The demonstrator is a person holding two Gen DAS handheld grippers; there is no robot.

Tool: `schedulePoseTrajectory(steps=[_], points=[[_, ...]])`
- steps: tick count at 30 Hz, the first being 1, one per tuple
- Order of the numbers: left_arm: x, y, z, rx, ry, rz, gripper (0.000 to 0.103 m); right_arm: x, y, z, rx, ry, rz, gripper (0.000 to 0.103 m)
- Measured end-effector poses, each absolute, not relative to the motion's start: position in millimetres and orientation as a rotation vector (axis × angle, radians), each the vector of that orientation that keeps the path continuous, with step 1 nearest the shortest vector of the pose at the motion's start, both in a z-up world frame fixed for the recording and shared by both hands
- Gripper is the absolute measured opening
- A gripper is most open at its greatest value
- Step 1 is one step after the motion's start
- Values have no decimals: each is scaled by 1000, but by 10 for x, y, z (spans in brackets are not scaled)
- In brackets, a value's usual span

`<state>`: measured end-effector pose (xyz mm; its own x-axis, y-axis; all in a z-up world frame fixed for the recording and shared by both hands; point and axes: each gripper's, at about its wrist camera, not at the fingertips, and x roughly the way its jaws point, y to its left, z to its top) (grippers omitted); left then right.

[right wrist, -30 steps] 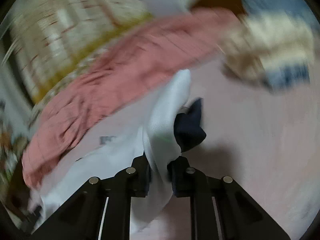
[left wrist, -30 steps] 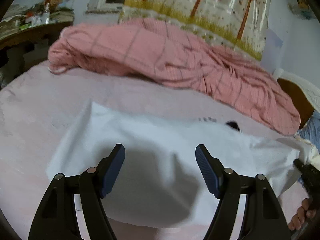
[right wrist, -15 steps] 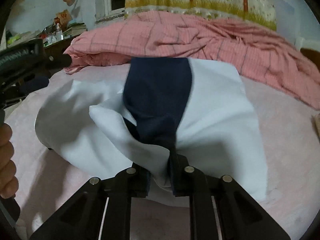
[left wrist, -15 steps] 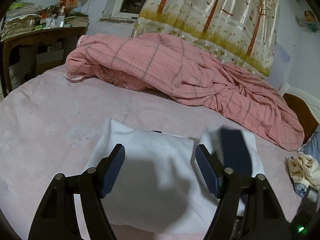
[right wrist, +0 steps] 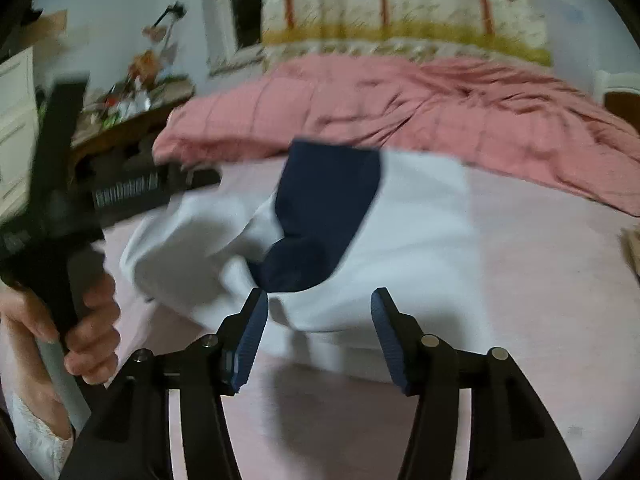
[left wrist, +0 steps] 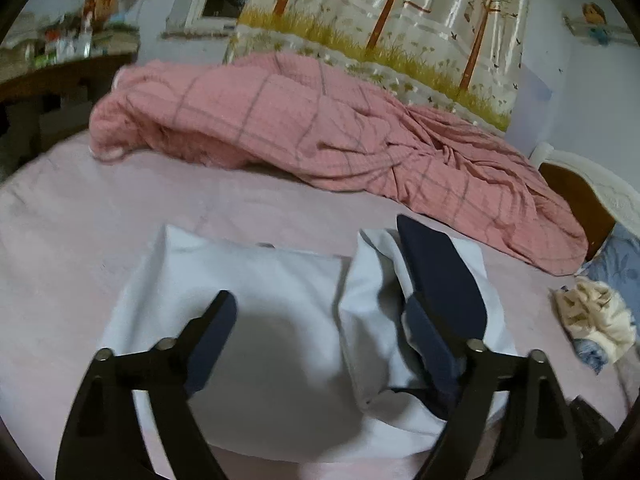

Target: Fold large clothes

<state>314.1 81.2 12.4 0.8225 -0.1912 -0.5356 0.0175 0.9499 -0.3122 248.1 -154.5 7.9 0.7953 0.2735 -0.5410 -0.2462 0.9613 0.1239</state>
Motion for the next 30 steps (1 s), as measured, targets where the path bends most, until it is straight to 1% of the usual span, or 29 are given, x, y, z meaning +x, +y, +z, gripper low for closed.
schedulePoseTrajectory(steps=[1,3,5,8,11,12,13,14,15,19,20,21,24,27,30], points=[[3164,811,98,-328,610,-123,97,2500,-1648,131,73,575,253,58],[3202,775,26,-376,643,-184,99,2562,-1945,195,101,551,124,59],[3239,691,-47,-419,680,-309,99,2669,-2144,175,113,558,74,59],[3294,471,-156,-433,735,-406,101,2864,-2347,-25,199,663,158,59],[3365,268,-300,-360,773,-346,101,3026,-2337,-265,237,782,245,59],[3368,230,-328,-340,761,-326,83,3041,-2333,-301,234,786,236,59],[3377,202,-343,-331,755,-329,50,3044,-2334,-320,235,787,231,59],[3405,188,-363,-342,766,-366,42,3034,-2324,-321,225,786,223,59],[3421,202,-394,-386,771,-421,29,3015,-2306,-307,205,778,217,59],[3507,303,-489,-517,803,-492,23,2977,-2313,-308,227,780,280,59],[3521,325,-510,-547,810,-504,23,2974,-2330,-315,242,780,285,62],[3523,322,-515,-556,813,-510,23,2987,-2310,-327,250,787,290,72],[3483,191,-449,-507,802,-523,22,3017,-2234,-391,217,803,256,78],[3479,99,-415,-509,789,-567,22,3030,-2210,-368,192,804,223,78],[3485,-19,-436,-563,814,-684,21,2910,-2395,-229,227,818,168,74]])
